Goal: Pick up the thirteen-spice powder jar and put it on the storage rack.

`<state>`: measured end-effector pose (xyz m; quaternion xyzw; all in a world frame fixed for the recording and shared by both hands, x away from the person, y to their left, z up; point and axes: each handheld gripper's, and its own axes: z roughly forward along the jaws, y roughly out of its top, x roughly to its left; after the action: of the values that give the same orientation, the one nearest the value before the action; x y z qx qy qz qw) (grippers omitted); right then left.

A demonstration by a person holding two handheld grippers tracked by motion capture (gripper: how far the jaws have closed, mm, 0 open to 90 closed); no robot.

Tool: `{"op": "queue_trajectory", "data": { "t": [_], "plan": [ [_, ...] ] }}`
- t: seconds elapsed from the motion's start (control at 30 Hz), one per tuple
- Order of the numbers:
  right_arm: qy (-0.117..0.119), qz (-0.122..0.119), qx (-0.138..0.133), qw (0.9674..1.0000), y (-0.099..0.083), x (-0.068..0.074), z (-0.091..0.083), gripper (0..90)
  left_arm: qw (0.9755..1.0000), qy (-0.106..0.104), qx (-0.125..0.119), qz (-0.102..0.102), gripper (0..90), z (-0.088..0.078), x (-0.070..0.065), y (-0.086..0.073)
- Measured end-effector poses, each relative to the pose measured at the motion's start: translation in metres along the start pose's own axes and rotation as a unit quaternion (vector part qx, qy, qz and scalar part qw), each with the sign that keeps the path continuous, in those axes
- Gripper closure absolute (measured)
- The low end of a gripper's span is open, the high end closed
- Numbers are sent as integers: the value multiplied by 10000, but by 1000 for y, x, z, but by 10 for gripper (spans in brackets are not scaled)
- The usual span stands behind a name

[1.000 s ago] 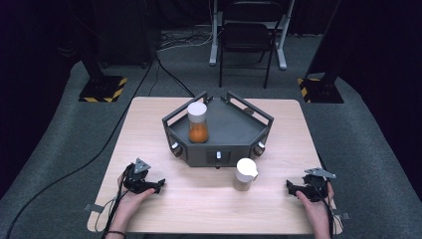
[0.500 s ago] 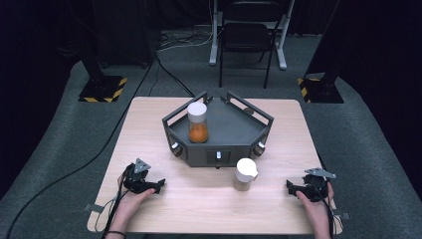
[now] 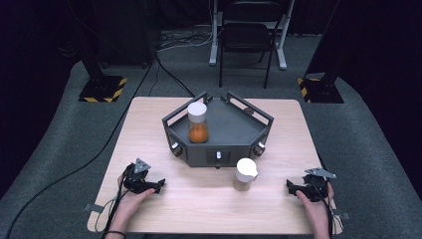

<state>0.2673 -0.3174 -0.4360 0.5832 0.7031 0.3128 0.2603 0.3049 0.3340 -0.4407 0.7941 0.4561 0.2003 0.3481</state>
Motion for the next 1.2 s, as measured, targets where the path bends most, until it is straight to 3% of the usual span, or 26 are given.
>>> {"op": "queue_trajectory", "data": {
  "t": [0.4, 0.73, 0.83, 1.2],
  "plan": [
    [158, 7, -143, 9998, -4, -3, -3, 83, 10000, -5, 2, 2, 50, 0, 0, 0],
    [350, -68, -453, 9983, -5, 1, -13, 83, 10000, -5, 1, 5, 50, 0, 0, 0],
    [538, -21, -627, 9966, -6, 2, -18, 82, 10000, -4, 1, 5, 50, 0, 0, 0],
    [819, -71, -954, 9920, -2, 9, -28, 83, 10000, -5, 1, 6, 50, 0, 0, 0]
  ]
}}
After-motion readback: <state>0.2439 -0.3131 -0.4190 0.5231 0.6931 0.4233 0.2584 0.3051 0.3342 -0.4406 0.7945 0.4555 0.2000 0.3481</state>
